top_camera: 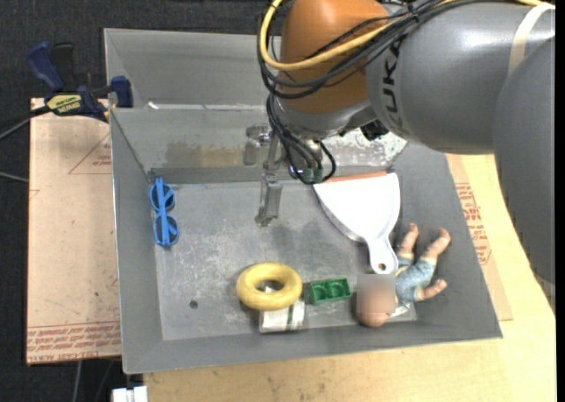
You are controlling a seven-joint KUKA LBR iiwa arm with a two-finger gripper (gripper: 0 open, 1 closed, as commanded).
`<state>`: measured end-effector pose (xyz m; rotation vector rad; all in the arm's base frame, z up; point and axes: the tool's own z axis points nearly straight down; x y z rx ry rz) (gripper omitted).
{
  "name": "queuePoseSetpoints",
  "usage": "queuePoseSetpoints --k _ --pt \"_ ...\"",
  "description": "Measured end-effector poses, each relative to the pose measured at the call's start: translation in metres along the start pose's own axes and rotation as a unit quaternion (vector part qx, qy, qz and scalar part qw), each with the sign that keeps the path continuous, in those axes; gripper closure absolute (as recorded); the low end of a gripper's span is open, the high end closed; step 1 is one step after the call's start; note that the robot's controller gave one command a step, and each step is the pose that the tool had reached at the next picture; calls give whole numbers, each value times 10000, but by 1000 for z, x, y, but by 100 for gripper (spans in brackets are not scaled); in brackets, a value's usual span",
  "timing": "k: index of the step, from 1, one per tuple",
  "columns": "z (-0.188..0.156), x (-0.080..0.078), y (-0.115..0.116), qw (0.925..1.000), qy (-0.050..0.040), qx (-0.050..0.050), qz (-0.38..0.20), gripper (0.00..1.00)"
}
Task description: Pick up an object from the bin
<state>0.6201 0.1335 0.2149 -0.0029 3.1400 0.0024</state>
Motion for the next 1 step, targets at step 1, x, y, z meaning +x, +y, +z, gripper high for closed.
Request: queuePoseSetpoints --k 1 --pt "12 35 -15 9995 -6 -4 -326 0"
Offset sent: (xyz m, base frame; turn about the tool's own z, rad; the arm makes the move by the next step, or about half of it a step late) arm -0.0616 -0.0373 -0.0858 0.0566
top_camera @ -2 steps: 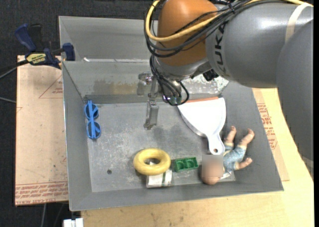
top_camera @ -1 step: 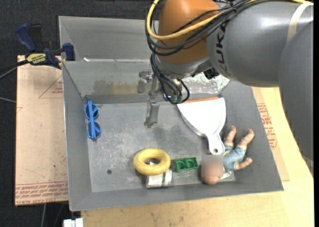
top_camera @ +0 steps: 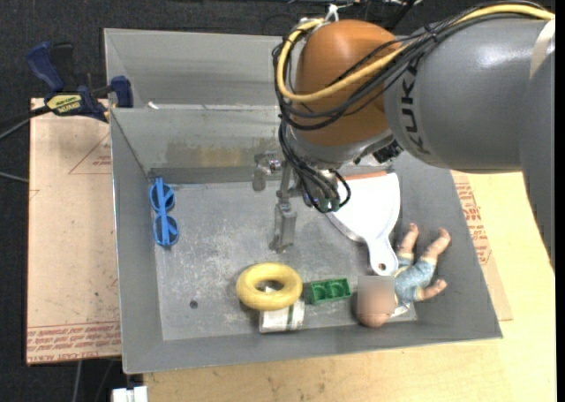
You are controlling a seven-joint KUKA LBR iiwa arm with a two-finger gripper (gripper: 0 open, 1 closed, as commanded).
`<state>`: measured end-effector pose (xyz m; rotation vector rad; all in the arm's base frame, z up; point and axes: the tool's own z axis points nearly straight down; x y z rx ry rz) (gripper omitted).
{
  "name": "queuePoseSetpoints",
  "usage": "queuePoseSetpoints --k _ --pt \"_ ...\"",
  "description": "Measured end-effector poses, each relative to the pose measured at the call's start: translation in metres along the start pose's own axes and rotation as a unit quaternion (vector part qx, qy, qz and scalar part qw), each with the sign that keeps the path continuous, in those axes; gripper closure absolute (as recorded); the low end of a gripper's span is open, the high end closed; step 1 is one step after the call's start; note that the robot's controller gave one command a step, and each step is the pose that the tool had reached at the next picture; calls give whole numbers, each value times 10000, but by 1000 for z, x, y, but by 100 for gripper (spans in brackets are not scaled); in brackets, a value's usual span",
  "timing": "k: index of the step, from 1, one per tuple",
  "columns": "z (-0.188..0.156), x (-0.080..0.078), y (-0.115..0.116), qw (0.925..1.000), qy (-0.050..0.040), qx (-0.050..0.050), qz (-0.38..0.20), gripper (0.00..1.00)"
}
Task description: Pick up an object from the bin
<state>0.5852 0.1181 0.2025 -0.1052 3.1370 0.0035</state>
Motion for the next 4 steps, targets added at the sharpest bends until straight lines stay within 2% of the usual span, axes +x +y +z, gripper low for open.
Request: queuePoseSetpoints --k 1,2,3,4 --pt "48 20 -13 9995 -3 -2 322 0" --pt "88 39 -40 9995 -6 -7 308 0" --pt "132 52 -23 9996 -12 -10 277 100" --pt "132 52 -23 9996 -12 -10 281 100"
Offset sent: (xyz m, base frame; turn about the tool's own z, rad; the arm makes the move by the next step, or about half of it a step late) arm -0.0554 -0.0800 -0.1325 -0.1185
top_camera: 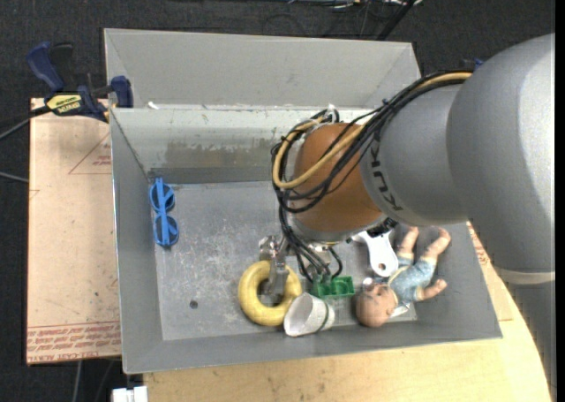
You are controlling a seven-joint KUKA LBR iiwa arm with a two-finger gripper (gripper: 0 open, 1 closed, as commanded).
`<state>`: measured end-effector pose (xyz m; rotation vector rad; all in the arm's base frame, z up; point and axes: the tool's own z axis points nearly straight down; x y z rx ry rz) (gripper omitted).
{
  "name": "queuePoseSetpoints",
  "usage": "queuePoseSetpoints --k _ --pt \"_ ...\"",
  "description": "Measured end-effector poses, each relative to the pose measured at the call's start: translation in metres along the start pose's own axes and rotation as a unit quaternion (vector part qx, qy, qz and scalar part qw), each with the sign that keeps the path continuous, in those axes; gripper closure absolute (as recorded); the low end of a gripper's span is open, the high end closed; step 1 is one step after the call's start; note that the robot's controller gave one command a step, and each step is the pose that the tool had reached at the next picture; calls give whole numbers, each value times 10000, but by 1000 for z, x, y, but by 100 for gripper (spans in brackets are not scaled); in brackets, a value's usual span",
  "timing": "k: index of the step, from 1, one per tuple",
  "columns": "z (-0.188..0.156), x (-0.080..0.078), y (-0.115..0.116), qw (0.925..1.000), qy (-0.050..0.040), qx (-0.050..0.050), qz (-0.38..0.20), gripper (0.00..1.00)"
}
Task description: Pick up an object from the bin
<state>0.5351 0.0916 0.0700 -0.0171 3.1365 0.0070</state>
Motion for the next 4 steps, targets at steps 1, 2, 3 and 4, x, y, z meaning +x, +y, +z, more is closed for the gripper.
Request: queuePoseSetpoints --k 1,2,3,4 --pt "-118 3 -13 9999 -10 -6 146 100" --pt "-118 3 -13 9999 -10 -6 146 100" --pt "-162 1 -12 9999 21 -3 114 100" --pt "-259 8 -22 9999 -29 -9 -143 100"
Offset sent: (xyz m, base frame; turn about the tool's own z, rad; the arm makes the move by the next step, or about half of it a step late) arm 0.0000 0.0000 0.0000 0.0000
